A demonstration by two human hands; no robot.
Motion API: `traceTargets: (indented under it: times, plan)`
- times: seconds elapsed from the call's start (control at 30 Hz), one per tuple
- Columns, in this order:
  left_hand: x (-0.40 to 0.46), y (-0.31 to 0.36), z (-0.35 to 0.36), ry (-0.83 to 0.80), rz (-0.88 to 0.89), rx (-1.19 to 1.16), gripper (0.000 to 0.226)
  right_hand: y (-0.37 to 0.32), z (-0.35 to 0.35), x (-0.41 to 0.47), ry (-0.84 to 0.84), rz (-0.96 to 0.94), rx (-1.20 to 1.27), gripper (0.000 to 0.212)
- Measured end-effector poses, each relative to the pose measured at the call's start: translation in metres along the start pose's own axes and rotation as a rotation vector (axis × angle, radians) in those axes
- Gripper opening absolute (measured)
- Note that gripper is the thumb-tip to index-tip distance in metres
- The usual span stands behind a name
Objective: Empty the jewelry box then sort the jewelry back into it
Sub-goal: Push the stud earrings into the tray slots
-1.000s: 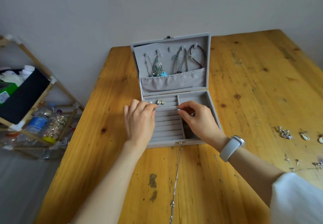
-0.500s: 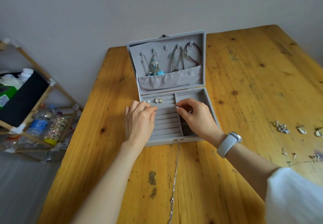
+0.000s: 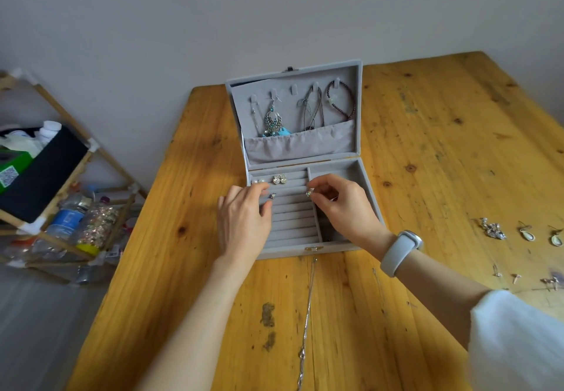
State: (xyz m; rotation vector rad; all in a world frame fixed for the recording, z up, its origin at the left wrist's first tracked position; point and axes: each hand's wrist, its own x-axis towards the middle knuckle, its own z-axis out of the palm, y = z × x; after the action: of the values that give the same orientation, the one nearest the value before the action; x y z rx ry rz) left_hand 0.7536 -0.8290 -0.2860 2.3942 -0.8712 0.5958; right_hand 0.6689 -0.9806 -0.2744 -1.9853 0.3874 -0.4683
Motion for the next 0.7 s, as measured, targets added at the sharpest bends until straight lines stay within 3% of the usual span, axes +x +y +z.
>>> traceTargets:
  times: [0.13, 0.3, 0.47, 0.7]
  plan:
    - [-0.004, -0.003, 0.002, 0.002, 0.007, 0.046, 0.024, -0.007, 0.005, 0.007, -0.03, 0.04, 0.085, 0.011]
    - [-0.005, -0.002, 0.003, -0.01, 0.0, 0.042, 0.022, -0.013, 0.014, 0.016, -0.044, 0.048, 0.012, 0.009]
    - [-0.003, 0.0, 0.0, -0.042, 0.008, 0.068, 0.036, -0.018, 0.012, 0.025, -0.123, 0.015, -0.06, 0.02]
    - [0.005, -0.004, 0.004, -0.028, 0.008, 0.124, 0.01, -0.018, 0.014, 0.031, -0.149, 0.027, -0.166, 0.012]
